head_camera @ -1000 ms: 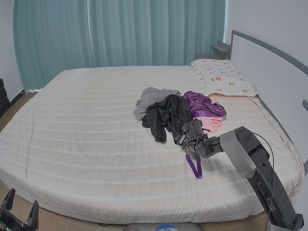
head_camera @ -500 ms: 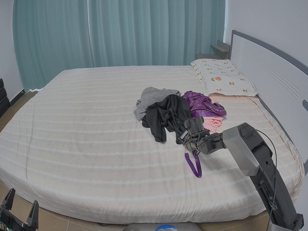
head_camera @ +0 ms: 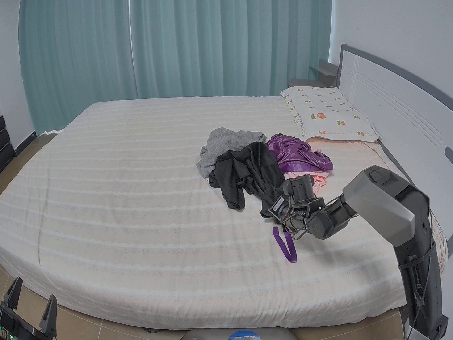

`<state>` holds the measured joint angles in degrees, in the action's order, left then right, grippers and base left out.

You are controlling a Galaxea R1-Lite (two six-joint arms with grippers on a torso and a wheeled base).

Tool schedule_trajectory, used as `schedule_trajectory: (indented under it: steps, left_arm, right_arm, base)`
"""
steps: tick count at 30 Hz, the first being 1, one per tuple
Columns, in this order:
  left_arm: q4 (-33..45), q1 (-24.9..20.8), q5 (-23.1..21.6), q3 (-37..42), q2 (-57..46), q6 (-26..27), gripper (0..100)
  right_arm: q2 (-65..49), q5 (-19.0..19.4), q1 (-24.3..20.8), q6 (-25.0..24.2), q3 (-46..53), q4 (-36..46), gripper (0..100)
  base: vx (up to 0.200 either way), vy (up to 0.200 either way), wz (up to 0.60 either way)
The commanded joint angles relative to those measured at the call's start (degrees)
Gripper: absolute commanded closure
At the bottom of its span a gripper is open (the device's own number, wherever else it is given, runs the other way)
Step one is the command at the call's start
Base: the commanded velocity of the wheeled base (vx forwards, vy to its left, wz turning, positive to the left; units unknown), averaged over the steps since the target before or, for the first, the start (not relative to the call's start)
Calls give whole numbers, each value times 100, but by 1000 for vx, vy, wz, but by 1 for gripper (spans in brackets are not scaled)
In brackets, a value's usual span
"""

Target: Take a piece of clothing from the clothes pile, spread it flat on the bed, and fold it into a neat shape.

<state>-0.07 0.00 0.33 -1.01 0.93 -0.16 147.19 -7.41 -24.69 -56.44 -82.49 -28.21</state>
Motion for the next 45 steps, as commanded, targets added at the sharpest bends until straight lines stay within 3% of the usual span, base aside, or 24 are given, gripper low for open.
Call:
schedule_trajectory:
  steps: [1, 10, 14, 18, 30, 34, 39, 45]
  left_arm:
    - [-1, 0, 2, 101, -93, -2, 0]
    - [-1, 0, 2, 101, -93, -2, 0]
    - [-1, 0, 2, 101, -93, -2, 0]
    - [-1, 0, 2, 101, -93, -2, 0]
    - [-1, 0, 2, 101, -93, 16, 0]
    - [-10, 0, -24, 101, -93, -2, 0]
    - [-10, -9, -24, 101, -66, -11, 0]
    - [-28, 0, 46, 101, -93, 69, 0]
  right_arm:
    - [-1395, 302, -71, -42, 1605, -897, 100]
    - [-2520, 486, -168, 10, 3187, -1890, 100]
    - [-3065, 478, -186, 406, 3995, -2795, 100]
    - [-3653, 478, -203, 722, 4505, -3173, 100]
    - [-5218, 442, -476, 1654, 5024, -3226, 100]
    - [-5508, 442, -528, 1689, 5041, -3208, 100]
    - [-5860, 434, -977, 1733, 5340, -3217, 100]
    - [-5991, 451, -1012, 1759, 5393, -3217, 100]
  base:
    - [0, 0, 0]
    - [0, 0, 0]
    - [0, 0, 0]
    - [0, 0, 0]
    - [0, 0, 0]
    - [0, 0, 0]
    - [0, 0, 0]
    - [0, 0, 0]
